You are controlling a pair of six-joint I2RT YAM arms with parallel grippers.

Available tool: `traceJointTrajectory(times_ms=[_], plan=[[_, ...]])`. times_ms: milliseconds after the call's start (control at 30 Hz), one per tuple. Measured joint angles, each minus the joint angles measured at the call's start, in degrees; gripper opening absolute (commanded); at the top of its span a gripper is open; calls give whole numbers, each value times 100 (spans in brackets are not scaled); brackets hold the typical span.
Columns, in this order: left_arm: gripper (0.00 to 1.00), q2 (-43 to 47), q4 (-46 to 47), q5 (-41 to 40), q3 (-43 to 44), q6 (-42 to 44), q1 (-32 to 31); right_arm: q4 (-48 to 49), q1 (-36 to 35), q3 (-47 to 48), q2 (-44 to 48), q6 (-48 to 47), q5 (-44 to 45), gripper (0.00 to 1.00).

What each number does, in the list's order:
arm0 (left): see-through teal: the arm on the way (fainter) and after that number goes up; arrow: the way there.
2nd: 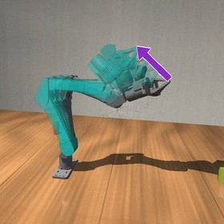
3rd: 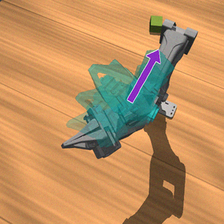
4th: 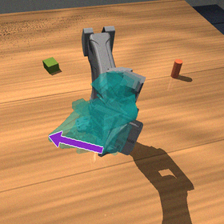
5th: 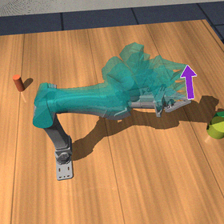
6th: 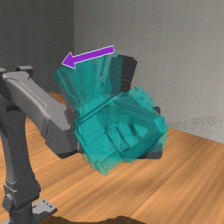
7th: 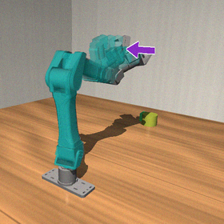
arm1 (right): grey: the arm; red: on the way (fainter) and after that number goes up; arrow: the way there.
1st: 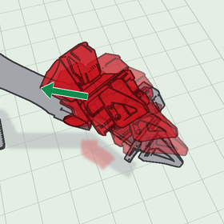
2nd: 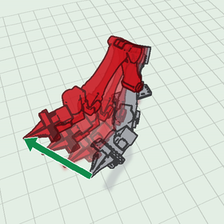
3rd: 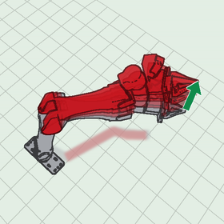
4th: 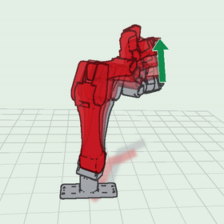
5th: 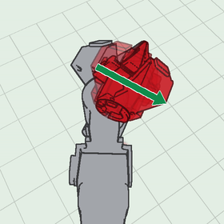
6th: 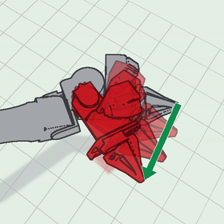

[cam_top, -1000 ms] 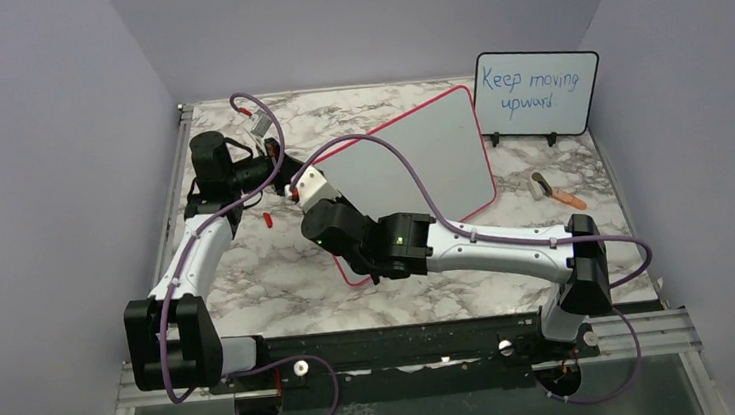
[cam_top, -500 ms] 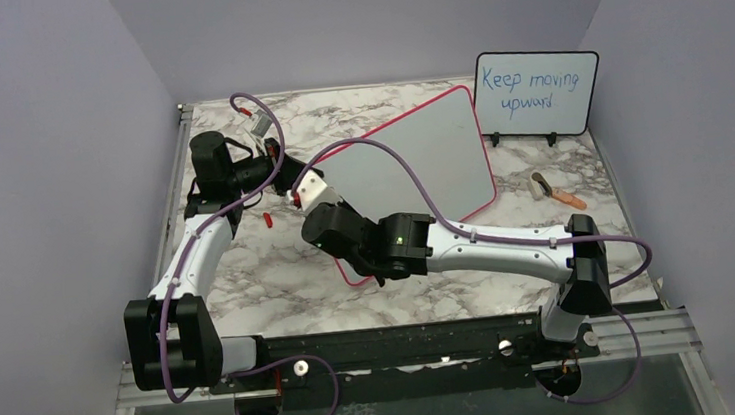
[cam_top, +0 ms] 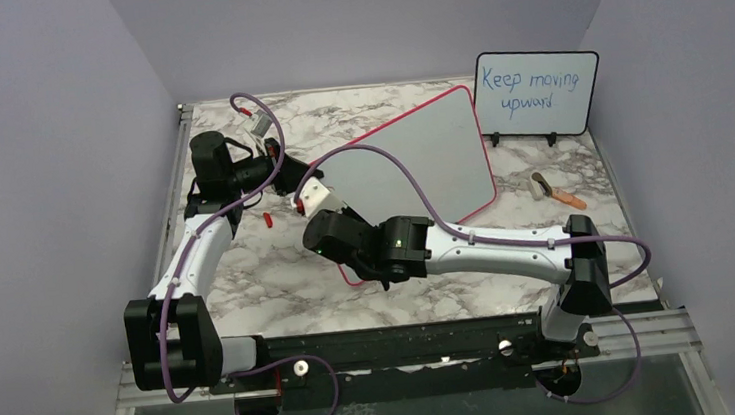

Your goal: Write a sentence on the whiteboard

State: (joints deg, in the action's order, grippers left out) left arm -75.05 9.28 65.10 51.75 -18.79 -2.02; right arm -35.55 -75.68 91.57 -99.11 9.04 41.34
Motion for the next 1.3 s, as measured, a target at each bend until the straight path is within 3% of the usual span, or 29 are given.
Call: traceJointTrajectory(times_ms=[1300], plan=[[0,-9,-24,4,26,2,-11,293,-7,-212,114,-15,643,1]])
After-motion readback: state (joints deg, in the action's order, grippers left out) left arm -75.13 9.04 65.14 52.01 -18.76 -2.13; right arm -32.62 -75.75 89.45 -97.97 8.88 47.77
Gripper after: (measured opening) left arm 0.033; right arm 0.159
